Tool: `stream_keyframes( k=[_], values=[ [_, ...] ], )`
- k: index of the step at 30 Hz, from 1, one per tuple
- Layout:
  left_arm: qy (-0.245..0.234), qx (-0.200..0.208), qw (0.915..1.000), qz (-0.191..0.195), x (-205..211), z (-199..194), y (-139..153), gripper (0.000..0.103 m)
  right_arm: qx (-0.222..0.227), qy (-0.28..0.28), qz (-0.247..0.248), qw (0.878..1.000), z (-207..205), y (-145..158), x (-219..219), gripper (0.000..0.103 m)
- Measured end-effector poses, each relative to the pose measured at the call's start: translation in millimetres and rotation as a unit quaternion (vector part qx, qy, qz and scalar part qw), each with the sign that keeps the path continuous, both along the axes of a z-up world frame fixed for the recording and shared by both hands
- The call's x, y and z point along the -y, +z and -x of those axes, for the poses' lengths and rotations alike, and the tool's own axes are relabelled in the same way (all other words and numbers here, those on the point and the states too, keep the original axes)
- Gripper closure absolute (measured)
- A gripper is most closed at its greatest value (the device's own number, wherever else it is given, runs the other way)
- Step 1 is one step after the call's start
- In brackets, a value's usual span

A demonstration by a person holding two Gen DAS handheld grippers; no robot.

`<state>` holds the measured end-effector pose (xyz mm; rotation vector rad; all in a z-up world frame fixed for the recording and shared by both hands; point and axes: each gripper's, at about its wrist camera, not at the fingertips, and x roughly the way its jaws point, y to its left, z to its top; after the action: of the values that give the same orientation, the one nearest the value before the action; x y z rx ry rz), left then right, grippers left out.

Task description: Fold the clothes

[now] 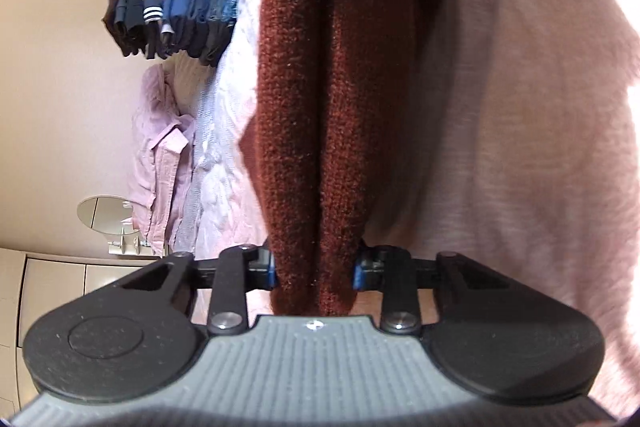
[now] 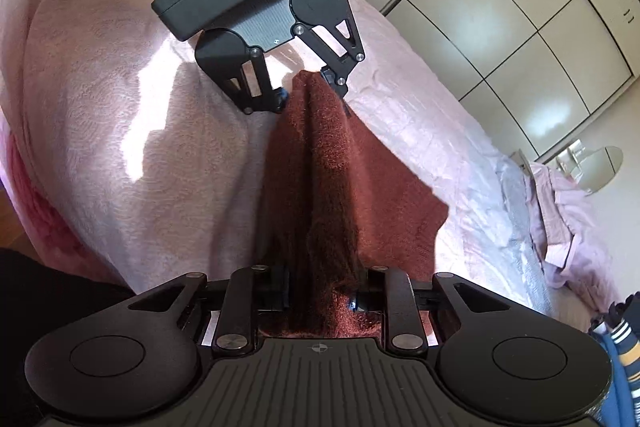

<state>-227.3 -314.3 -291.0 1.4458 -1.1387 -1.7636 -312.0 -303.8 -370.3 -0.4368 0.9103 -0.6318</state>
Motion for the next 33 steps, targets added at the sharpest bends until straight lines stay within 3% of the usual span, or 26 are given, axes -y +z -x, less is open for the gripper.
stream_keyframes(
  k=[5, 10, 13, 16, 20, 23, 29, 32, 33],
  values=[
    [0.044, 0.001, 0.9982, 0.040, 2, -15, 62, 0.078, 0.002, 0.030, 0.062, 0.998, 4, 39, 37, 0.080],
    [0.138, 0.032, 0.9862, 0.086, -51, -36, 108, 0.078, 0.027, 0.103, 0.146, 0.984, -16, 79, 62, 0.079],
    [0.184, 0.040, 0.9796, 0.069, -104, -32, 104, 0.078, 0.038, 0.151, 0.167, 0.974, -28, 76, 52, 0.079],
    [0.197, 0.039, 0.9797, -0.008, -159, -15, 70, 0.077, 0.034, 0.181, 0.106, 0.977, -30, 51, 29, 0.079],
    [0.201, 0.043, 0.9774, -0.047, -195, 2, 31, 0.074, -0.011, 0.204, 0.014, 0.979, -11, -7, -2, 0.079],
    [0.205, 0.046, 0.9750, -0.072, -221, 15, 4, 0.073, -0.016, 0.194, -0.008, 0.981, 9, -31, -19, 0.079],
    [0.240, -0.003, 0.9659, -0.097, -234, -8, 40, 0.070, 0.007, 0.128, -0.016, 0.992, 42, -17, -22, 0.075],
    [0.292, -0.068, 0.9483, -0.103, -230, -37, 65, 0.070, 0.042, 0.089, -0.024, 0.995, 60, -2, -18, 0.067],
    [0.308, -0.095, 0.9407, -0.104, -224, -46, 75, 0.070, 0.061, 0.077, -0.028, 0.995, 67, 4, -15, 0.056]
  ],
)
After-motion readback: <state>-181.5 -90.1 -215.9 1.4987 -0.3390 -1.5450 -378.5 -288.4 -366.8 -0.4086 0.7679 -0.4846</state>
